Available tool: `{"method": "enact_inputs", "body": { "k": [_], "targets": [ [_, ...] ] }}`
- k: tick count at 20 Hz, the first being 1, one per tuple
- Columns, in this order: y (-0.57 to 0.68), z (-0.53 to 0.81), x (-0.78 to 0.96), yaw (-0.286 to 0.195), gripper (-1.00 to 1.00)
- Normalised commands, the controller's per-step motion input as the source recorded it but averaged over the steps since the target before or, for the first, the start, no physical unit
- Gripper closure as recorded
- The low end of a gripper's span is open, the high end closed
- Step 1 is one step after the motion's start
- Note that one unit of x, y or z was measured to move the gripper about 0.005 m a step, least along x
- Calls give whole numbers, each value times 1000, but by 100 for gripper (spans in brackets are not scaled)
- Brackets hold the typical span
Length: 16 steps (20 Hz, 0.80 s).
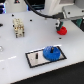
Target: Insert the blue gear onto the right peg, followed by the red gear
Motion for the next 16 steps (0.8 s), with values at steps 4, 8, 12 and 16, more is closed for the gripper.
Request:
{"method": "enact_inputs", "body": {
  "k": [4, 8, 12, 16],
  "targets": [
    [33, -351, -402, 0, -100],
    [5, -366, -431, 0, -100],
    [3, -360, -352, 0, -100],
    [47, -336, -309, 0, -100]
  ]
}}
